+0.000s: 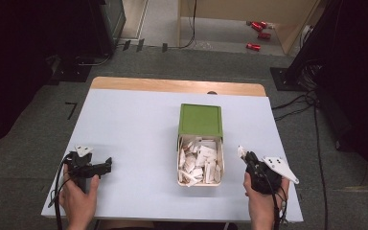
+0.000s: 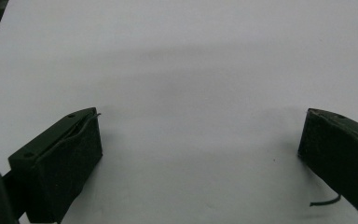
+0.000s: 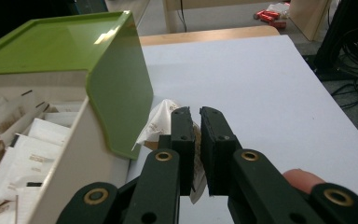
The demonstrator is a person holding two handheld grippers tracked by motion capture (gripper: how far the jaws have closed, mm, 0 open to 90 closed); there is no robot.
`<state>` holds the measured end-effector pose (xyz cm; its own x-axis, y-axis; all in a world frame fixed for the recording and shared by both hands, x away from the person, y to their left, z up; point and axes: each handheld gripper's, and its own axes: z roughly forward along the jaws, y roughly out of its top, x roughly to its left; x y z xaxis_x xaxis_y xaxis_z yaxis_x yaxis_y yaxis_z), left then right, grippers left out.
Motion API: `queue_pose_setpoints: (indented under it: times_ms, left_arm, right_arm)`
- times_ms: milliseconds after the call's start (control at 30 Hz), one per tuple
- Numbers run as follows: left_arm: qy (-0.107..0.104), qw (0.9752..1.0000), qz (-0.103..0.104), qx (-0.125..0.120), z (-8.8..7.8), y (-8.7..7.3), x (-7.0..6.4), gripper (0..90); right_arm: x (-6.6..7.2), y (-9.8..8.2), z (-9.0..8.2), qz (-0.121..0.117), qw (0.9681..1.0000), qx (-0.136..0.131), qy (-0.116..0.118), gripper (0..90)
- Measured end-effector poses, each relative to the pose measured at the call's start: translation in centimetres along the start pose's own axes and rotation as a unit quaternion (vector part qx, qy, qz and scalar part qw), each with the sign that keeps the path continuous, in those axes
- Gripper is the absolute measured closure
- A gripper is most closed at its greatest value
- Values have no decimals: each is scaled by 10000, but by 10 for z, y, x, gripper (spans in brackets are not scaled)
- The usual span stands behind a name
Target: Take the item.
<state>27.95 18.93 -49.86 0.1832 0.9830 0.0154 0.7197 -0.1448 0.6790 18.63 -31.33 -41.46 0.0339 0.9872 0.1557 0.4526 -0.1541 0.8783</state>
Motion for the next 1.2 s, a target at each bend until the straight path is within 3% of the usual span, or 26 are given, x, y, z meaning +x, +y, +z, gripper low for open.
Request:
queue_pose_setpoints:
  times_ms: [567, 1200]
  left_arm:
    - [-1, 10000, -5, -4, 0, 0, 0, 0]
    - [-1, 10000, -4, -3, 0, 0, 0, 0]
  right_arm:
    - [-18, -19, 20, 113, 9994, 271, -203, 858]
    - [-29, -35, 35, 121, 9982, 479, -348, 858]
